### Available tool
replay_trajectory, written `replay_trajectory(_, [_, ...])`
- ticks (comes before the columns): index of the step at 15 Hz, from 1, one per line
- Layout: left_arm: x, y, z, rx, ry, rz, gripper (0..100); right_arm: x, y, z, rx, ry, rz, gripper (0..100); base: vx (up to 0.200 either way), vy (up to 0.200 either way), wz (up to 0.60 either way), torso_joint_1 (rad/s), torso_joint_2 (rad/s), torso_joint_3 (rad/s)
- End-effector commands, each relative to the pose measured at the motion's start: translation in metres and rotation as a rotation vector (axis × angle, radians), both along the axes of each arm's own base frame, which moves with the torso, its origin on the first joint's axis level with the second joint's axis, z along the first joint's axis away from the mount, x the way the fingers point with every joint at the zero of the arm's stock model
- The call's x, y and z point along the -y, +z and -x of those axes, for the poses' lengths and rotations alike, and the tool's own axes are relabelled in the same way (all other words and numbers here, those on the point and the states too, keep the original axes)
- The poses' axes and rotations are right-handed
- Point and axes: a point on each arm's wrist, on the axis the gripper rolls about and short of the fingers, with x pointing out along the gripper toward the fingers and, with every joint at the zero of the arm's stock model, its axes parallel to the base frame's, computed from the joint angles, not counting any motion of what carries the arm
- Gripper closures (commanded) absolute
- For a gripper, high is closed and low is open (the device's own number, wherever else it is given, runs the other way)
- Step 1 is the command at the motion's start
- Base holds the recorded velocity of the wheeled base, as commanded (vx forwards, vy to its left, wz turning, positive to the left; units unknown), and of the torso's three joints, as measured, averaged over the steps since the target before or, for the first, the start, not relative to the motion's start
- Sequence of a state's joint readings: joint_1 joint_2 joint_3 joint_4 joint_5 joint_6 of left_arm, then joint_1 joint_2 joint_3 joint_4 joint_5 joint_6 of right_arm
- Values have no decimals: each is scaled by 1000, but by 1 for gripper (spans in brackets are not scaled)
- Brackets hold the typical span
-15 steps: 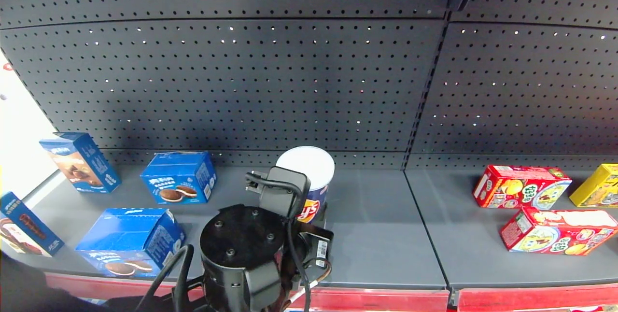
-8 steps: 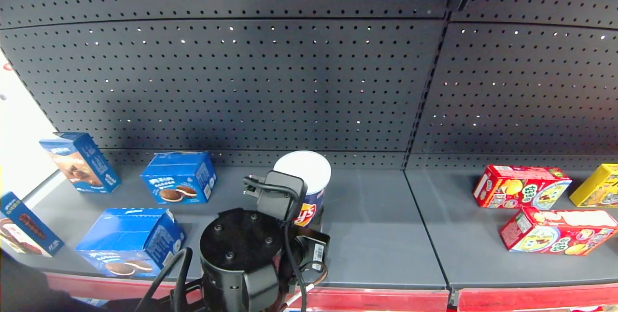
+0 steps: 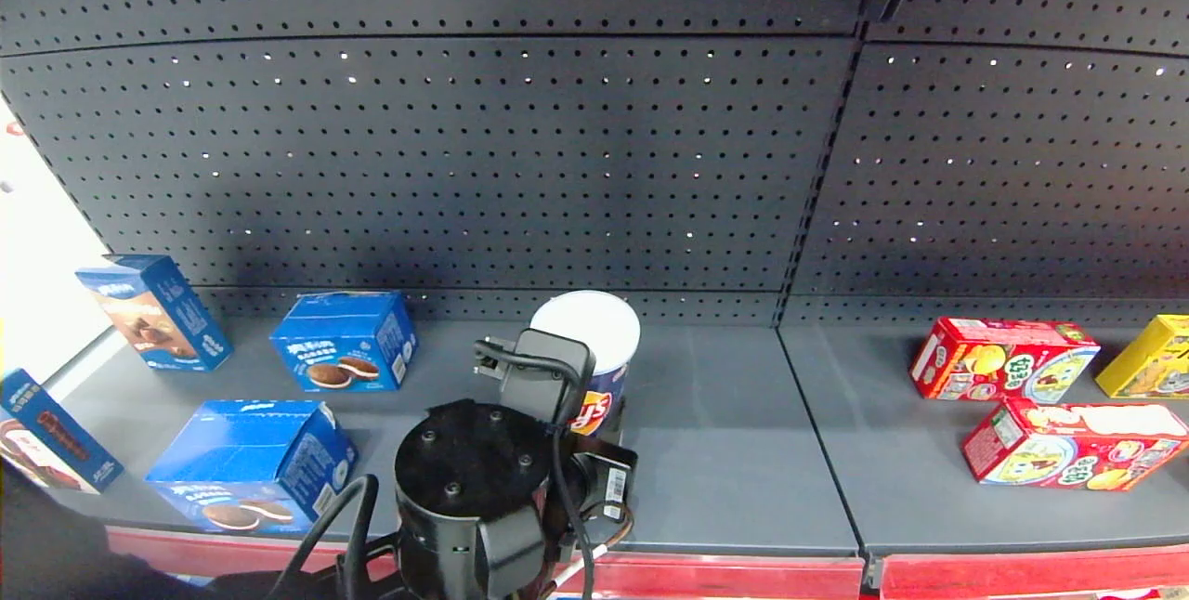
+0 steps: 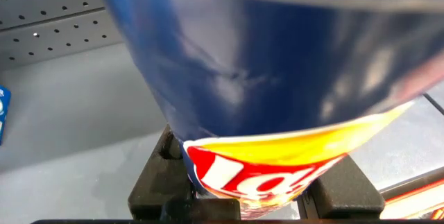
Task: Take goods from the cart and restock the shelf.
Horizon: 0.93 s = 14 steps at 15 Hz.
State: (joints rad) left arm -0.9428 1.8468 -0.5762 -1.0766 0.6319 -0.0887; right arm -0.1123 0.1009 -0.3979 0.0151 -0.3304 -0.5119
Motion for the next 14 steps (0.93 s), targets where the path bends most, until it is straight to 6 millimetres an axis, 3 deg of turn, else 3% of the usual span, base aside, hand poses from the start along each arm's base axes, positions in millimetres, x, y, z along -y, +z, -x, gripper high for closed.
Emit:
replay_trajectory(1, [1, -1, 0, -3, -2, -1, 100, 0, 0, -1, -6, 1, 0, 100, 0, 0, 0, 0, 0, 0])
replay_trajectory(4, [1, -2, -1, -4, 0, -3, 100, 0, 0, -1, -4, -1, 0, 100, 0, 0, 0, 0, 0, 0])
replay_trajectory(5, [0, -2, -2, -5, 3, -4, 0, 0, 0, -1, -4, -1, 0, 100, 0, 0, 0, 0, 0, 0])
replay_trajectory(9, [5, 7, -6, 18, 6, 26, 0, 0, -1, 0, -2, -2, -2, 100, 0, 0, 0, 0, 0, 0])
replay_trajectory(14, [1, 3, -3, 8, 10, 8, 0, 0, 0, 0, 2, -4, -1, 100, 0, 0, 0, 0, 0, 0])
